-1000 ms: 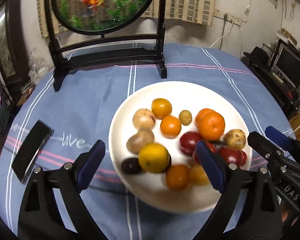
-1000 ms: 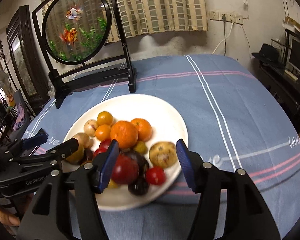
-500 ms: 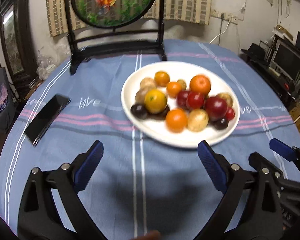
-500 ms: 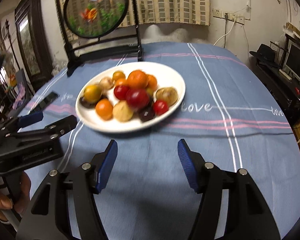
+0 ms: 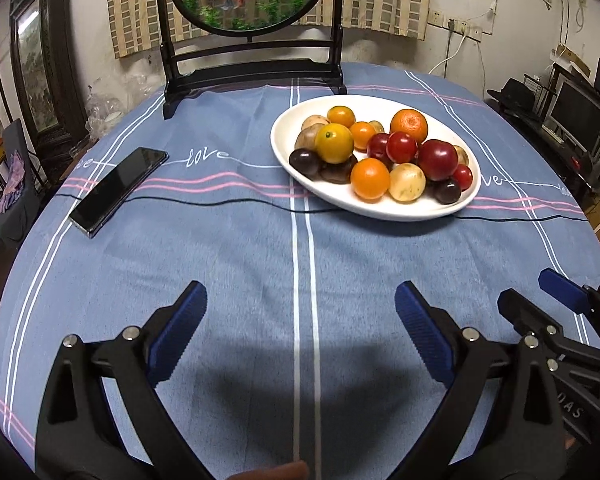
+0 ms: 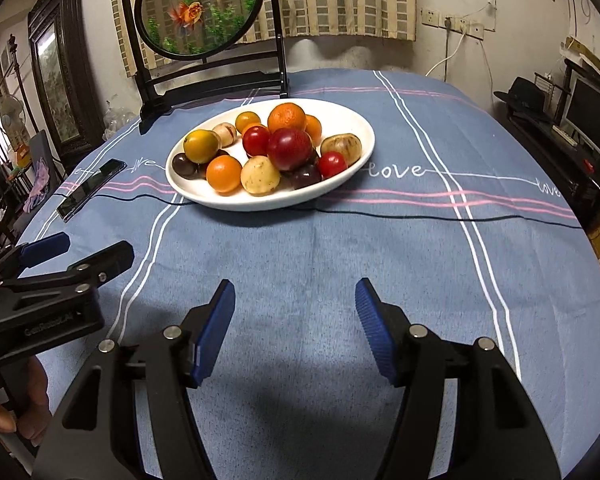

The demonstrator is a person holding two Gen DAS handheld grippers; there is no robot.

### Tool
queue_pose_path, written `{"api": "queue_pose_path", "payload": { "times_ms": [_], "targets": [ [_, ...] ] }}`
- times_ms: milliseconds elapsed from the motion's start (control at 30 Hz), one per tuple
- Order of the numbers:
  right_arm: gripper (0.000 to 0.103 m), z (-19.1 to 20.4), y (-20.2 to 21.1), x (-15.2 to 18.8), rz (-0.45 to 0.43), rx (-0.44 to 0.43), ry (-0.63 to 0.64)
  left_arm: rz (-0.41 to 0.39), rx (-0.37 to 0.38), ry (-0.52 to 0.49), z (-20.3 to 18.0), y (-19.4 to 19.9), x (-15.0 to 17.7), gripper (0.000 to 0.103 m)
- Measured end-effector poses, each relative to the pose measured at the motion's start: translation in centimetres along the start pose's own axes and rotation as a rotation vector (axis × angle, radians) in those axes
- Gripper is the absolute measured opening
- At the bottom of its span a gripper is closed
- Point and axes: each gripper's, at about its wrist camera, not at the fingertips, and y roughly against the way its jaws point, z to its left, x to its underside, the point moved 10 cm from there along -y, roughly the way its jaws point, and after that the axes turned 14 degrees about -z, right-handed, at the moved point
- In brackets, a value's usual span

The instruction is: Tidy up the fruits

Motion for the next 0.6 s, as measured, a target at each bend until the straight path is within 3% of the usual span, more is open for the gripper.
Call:
{"api": "queue_pose_path", "payload": {
  "times_ms": [267,600],
  "targets": [
    [0.063,-0.2,-0.6,0.6,0.011,-0.003,-0.017,-0.014,0.003,-0.009,-0.4,-0.1,0.3,0.097],
    [0.063,-0.3,-1.4,1.8,0.052,-0.003,-0.022,0.045,0.011,-0.027,-0.5,-1.7,2.4,0.097]
  ]
}}
